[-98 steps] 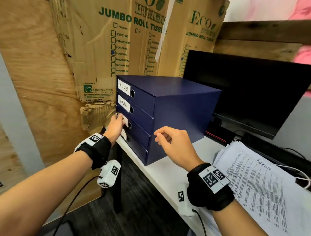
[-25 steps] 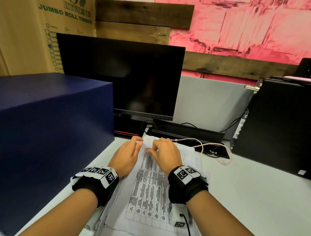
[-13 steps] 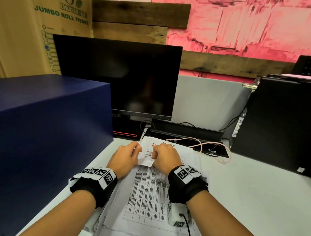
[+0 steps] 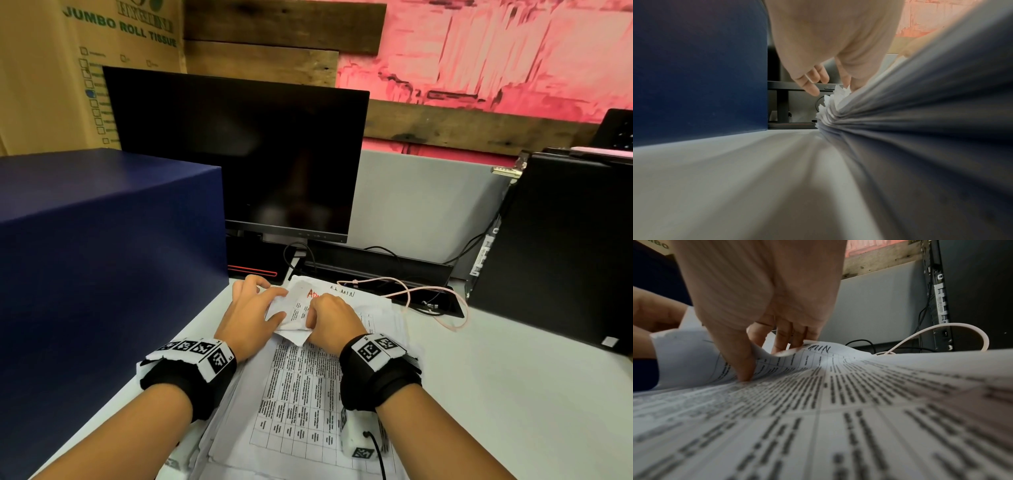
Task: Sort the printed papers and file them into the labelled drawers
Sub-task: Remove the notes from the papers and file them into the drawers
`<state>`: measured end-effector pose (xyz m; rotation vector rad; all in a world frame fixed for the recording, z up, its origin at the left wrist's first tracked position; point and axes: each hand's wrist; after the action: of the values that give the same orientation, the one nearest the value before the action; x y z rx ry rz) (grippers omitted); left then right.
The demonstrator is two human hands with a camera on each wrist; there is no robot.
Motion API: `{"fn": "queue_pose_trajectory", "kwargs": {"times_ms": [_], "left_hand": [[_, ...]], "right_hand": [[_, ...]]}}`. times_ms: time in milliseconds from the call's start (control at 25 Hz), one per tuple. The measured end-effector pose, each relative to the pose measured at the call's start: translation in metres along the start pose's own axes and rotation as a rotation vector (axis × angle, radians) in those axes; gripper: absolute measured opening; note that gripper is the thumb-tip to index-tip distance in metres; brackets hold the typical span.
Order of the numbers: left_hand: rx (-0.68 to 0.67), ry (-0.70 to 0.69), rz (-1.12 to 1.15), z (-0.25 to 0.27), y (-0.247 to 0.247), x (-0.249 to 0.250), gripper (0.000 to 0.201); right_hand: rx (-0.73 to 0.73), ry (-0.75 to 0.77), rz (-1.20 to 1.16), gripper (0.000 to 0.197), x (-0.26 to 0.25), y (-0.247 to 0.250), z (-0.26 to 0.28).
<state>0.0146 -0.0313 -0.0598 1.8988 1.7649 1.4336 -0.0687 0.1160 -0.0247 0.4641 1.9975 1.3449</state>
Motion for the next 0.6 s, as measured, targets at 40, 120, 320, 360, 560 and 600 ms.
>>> {"fn": "queue_pose_trajectory", "kwargs": {"times_ms": [40,120,320,360,560,600], "left_hand": [[0.022,-0.014,0.008,-0.0002,0.0008,0.001,0.035],[0.036,-0.033,0.01,-0.0004,0.0016,0.0026,0.03],[0.024,-0.02,-0.08,-0.0033,0.0022,0.0005,0.014],[0.035,-0.013,-0.092,-0.0034,0.003,0.0009,0.01],[0.001,-0.062,-0.046,0.0017,0.0055,0.0094,0.015],[-0.013,-0.056,-0.031,0.0021,0.0067,0.0101,0.017]], "right_hand": [[-0.012,-0.008,-0.003,0.024,-0.0001,0.0006,0.0004],[-0.023,-0.026,-0.03,0.02,0.0006,0.0017,0.0009],[-0.062,0.052,-0.048,0.012,0.0024,0.0004,0.0031],[-0.052,0.064,-0.042,0.011,0.0017,0.0004,0.0035],[0.145,0.025,0.002,0.009,0.0013,0.0029,0.0001],[0.197,0.013,0.026,0.012,0.001,0.003,-0.0011]]}}
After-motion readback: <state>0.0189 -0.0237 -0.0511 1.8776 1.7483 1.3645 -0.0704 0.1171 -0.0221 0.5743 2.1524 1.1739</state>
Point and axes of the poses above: each hand's wrist, its own z-axis away from the middle knuckle, its own y-axis out of the back of the hand, x = y × z, and after that the axes turned 11 degrees about x, right-handed
